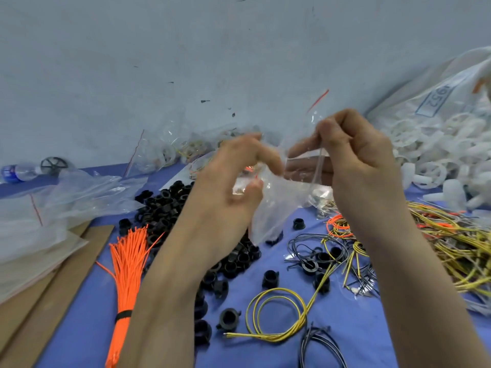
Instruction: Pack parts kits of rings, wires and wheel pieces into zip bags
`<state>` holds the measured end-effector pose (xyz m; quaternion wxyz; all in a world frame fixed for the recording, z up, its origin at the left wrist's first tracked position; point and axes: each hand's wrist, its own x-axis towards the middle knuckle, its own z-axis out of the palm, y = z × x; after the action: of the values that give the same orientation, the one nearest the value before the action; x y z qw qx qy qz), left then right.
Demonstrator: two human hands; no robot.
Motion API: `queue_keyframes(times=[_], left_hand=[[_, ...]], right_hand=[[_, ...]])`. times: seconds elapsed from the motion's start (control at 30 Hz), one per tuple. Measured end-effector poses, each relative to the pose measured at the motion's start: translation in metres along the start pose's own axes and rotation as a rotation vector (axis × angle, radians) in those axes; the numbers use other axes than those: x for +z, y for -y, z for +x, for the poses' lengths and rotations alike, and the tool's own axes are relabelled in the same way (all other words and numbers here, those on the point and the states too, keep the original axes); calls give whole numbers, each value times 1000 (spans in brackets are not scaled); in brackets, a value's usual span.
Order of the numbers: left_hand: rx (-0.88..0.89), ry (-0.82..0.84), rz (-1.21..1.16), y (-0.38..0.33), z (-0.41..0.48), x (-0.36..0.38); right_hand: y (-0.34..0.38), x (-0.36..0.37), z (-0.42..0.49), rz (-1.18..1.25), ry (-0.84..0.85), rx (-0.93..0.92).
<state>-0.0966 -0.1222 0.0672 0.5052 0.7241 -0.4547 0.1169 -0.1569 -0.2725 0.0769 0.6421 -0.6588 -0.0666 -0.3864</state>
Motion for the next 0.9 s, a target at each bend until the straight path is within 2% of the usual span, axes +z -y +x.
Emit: queue_keyframes(times=[0.07,0.13,0.23,0.3,0.37,0.43,0.5,0.6,0.67,0.77,0.83,0.9], left_hand=[[-10,79,65,1,-1,-1],[-73,35,108,1,-1,0],[-165,-208,183,8,1,0],[-243,-406,180,13,3,-8],[-250,-511,253,19,0,-20],[-278,-545,283,27,-3,-30],[-315,-555,287,35,-6,-39],[-350,-552,295,38,-8,-45],[-361,-503,299,38,-9,-45],[-368,-335,349,40,-8,-42],[-374,-214,389,42,-8,-37],[-348,-118,406,43,-6,-30]], right_hand=[[-3,3,-1,21,42,23],[-8,5,-1,29,82,52],[-17,3,2,73,72,110],[-29,-1,4,37,69,228],[-49,-5,2,-342,175,384],[-70,-6,-3,-745,447,578],[-88,0,-11,-935,760,708],[-106,11,-20,-1022,997,677],[-113,15,-22,-1054,1067,622],[-112,17,-22,-1053,1095,630],[-98,12,-17,-945,1077,654],[-73,1,-10,-678,1043,640]])
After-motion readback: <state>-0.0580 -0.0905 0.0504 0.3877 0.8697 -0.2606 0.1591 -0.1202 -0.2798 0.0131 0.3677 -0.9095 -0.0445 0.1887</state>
